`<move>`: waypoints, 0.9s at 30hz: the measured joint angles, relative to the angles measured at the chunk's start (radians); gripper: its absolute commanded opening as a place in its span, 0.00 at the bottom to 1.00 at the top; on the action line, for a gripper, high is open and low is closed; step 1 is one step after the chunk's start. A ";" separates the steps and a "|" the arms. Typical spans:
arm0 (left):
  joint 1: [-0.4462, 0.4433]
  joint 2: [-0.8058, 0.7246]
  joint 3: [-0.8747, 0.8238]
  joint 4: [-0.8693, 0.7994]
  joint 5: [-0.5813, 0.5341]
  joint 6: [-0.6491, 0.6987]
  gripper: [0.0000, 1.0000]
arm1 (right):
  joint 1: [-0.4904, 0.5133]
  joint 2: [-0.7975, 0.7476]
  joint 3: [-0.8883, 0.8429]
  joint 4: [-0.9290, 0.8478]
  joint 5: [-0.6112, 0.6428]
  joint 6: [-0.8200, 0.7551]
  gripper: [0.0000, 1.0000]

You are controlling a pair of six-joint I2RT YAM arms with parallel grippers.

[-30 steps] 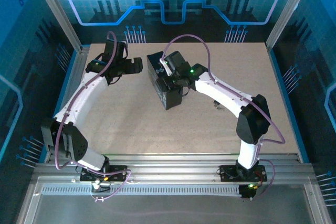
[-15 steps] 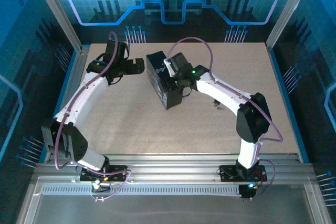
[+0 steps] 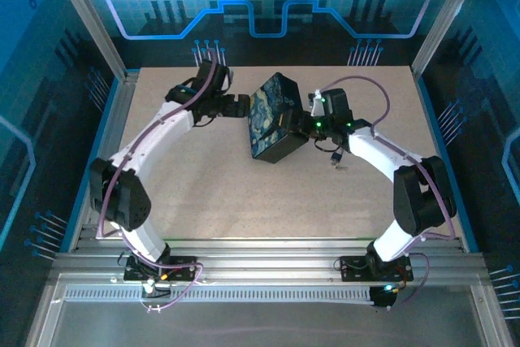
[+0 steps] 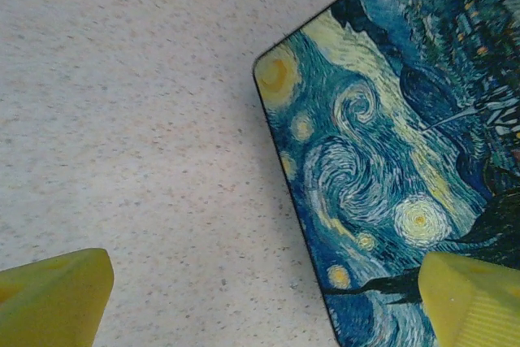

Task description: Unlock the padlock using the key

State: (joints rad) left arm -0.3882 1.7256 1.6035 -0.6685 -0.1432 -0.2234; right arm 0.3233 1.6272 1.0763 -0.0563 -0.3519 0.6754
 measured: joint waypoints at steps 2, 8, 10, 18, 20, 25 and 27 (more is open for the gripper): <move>-0.021 0.055 0.025 0.001 -0.008 -0.022 0.99 | -0.022 0.000 -0.045 0.060 -0.050 0.034 0.89; -0.056 0.214 0.076 0.023 -0.041 -0.082 0.99 | -0.069 0.000 -0.139 0.155 -0.154 0.095 0.92; -0.056 0.259 0.090 0.024 -0.052 -0.090 0.99 | -0.071 0.002 -0.147 0.161 -0.166 0.097 0.93; -0.055 0.328 0.111 0.058 -0.069 -0.101 0.99 | -0.080 0.052 -0.147 0.169 -0.207 0.088 1.00; -0.055 0.331 0.107 0.070 -0.071 -0.104 0.99 | -0.080 0.073 -0.142 0.160 -0.208 0.074 1.00; -0.053 0.331 0.072 0.123 -0.070 -0.119 0.99 | -0.091 0.112 -0.115 0.116 -0.229 0.048 1.00; -0.052 0.330 0.058 0.152 -0.068 -0.119 0.99 | -0.101 0.115 -0.101 0.095 -0.229 0.030 1.00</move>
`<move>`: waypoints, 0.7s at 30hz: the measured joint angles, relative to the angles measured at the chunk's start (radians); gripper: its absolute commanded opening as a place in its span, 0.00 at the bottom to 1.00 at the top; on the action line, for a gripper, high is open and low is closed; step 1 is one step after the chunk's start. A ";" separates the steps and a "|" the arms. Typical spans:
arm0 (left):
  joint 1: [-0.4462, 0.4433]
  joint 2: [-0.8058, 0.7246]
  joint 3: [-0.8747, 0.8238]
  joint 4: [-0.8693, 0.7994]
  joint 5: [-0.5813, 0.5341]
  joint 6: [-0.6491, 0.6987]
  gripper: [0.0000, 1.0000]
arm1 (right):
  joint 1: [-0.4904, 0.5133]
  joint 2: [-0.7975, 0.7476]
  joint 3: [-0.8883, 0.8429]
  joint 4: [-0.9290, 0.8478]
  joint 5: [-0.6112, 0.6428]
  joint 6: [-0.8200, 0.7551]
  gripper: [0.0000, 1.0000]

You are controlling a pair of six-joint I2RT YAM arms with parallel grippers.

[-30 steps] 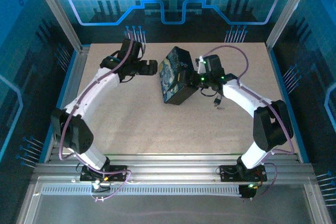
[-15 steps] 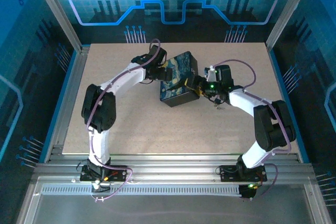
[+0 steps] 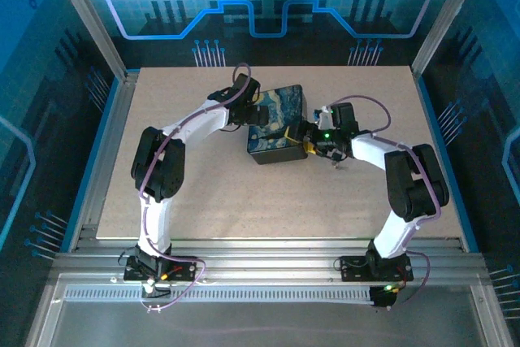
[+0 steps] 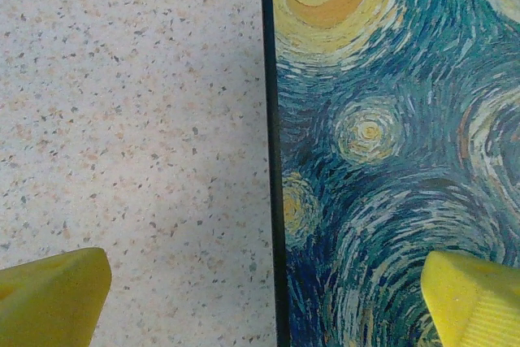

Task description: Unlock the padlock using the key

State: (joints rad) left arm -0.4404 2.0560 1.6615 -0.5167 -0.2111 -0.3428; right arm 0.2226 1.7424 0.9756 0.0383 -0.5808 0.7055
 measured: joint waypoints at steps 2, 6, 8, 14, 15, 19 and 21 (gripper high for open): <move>0.000 -0.001 -0.011 0.027 0.007 -0.002 0.99 | -0.012 0.001 0.012 -0.021 0.000 -0.020 1.00; 0.000 -0.001 -0.029 0.064 0.025 -0.018 0.99 | -0.032 0.010 0.042 -0.077 -0.004 -0.069 1.00; 0.000 -0.001 -0.036 0.078 0.029 -0.023 0.99 | -0.036 0.017 0.055 -0.099 -0.011 -0.085 1.00; 0.005 -0.002 -0.048 0.097 0.048 -0.026 0.99 | -0.058 0.046 0.081 -0.143 -0.056 -0.126 1.00; 0.005 -0.002 -0.050 0.101 0.051 -0.026 0.99 | -0.062 0.049 0.082 -0.143 -0.063 -0.129 1.00; 0.009 -0.010 -0.076 0.131 0.063 -0.039 0.98 | -0.087 0.061 0.053 -0.084 -0.116 -0.098 1.00; 0.014 -0.015 -0.096 0.150 0.071 -0.052 0.98 | -0.101 0.063 0.029 -0.042 -0.138 -0.069 1.00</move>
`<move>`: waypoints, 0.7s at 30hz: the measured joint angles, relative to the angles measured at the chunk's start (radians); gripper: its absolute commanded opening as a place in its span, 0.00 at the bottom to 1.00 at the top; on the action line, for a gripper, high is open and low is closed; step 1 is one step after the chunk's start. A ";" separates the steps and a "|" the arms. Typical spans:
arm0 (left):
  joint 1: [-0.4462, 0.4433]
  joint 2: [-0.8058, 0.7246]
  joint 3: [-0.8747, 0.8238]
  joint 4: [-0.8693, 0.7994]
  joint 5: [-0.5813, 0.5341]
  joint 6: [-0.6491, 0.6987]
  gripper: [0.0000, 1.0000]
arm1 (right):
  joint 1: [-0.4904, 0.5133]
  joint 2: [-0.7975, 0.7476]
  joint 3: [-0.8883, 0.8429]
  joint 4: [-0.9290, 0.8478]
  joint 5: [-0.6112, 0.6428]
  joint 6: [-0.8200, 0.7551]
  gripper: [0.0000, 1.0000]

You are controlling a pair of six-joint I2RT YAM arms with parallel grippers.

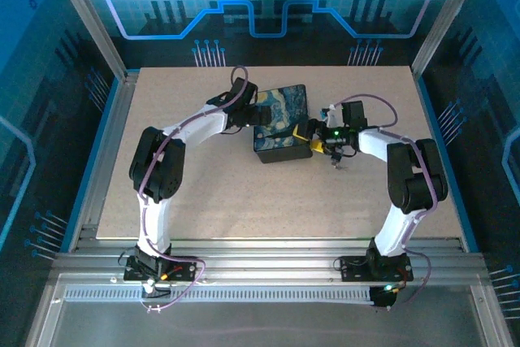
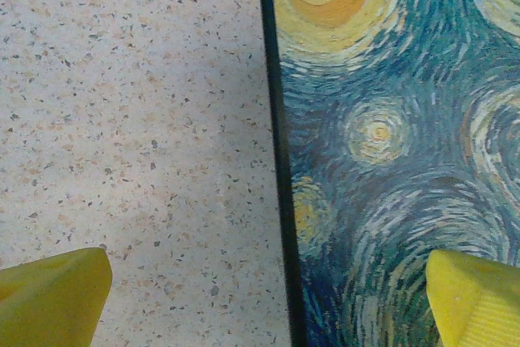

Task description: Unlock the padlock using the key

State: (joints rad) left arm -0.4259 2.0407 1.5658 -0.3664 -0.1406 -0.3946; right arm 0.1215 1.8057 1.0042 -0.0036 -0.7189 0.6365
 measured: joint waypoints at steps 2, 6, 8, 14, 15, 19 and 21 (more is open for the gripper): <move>0.010 -0.003 -0.015 0.014 0.002 -0.009 0.98 | -0.010 0.004 -0.011 0.013 -0.002 0.019 1.00; 0.034 -0.006 -0.032 0.021 0.004 -0.023 0.98 | -0.011 0.008 -0.011 0.035 -0.005 0.049 1.00; 0.040 -0.006 -0.036 0.024 0.006 -0.026 0.98 | -0.011 0.011 -0.011 0.053 -0.005 0.067 1.00; 0.040 -0.009 -0.038 0.025 0.005 -0.026 0.98 | 0.011 0.029 0.014 0.036 0.008 0.071 1.00; 0.040 -0.012 -0.039 0.025 0.003 -0.026 0.98 | 0.023 0.034 0.025 0.031 0.009 0.069 1.00; 0.045 -0.035 -0.047 -0.008 -0.019 -0.026 0.99 | 0.082 0.048 0.074 0.011 0.021 0.067 1.00; 0.056 -0.048 -0.050 -0.039 -0.029 -0.025 0.99 | 0.120 0.052 0.092 0.005 0.027 0.067 1.00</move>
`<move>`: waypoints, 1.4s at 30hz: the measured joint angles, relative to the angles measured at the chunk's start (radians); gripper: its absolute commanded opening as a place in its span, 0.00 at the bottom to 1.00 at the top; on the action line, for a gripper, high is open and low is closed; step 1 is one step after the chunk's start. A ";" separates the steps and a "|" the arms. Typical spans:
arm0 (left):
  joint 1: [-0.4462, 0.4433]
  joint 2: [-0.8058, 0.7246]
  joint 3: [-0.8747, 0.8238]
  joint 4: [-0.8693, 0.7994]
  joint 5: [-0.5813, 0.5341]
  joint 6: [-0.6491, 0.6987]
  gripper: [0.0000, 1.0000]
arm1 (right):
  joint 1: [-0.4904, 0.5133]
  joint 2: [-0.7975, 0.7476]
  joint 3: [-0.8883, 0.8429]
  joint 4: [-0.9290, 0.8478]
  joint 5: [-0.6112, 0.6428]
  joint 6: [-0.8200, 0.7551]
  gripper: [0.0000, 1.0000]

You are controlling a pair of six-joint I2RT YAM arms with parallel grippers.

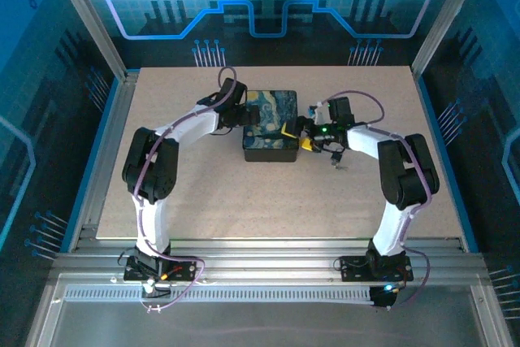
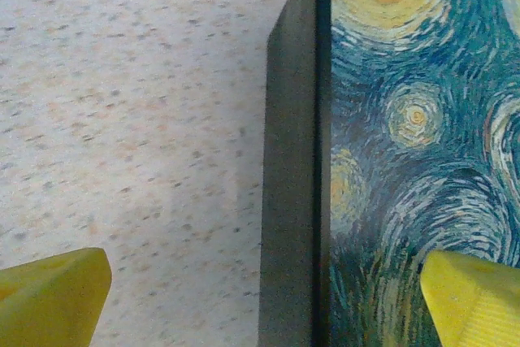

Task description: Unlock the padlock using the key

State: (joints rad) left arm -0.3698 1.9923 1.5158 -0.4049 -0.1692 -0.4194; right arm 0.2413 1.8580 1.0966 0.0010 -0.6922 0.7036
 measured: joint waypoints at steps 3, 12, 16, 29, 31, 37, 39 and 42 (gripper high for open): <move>0.018 -0.016 0.000 -0.044 -0.011 0.000 0.99 | 0.047 0.000 0.013 0.000 0.000 0.004 1.00; 0.059 -0.127 0.000 -0.137 -0.046 -0.005 0.99 | 0.295 0.032 0.116 0.019 0.020 0.087 1.00; 0.073 -0.154 0.000 -0.157 -0.070 -0.027 0.99 | 0.357 0.092 0.196 0.049 0.030 0.112 1.00; 0.170 -0.263 -0.161 -0.103 -0.104 -0.044 0.99 | 0.085 -0.293 0.083 -0.260 0.316 -0.270 1.00; 0.173 -0.290 -0.213 -0.060 -0.128 -0.040 0.99 | -0.010 -0.377 0.011 -0.253 0.407 -0.349 1.00; 0.184 -0.402 -0.505 0.180 -0.219 0.098 0.99 | -0.192 -0.589 -0.328 -0.127 0.611 -0.552 1.00; 0.185 -0.433 -0.594 0.262 -0.248 0.126 0.99 | -0.233 -0.628 -0.433 -0.062 0.637 -0.583 1.00; 0.185 -0.517 -0.707 0.382 -0.282 0.186 0.99 | -0.287 -0.645 -0.541 0.060 0.661 -0.592 1.00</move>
State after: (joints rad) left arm -0.1844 1.4750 0.8085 -0.0227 -0.4507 -0.2333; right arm -0.0456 1.2125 0.5552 0.0612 -0.0315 0.1120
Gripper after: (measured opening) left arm 0.990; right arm 0.998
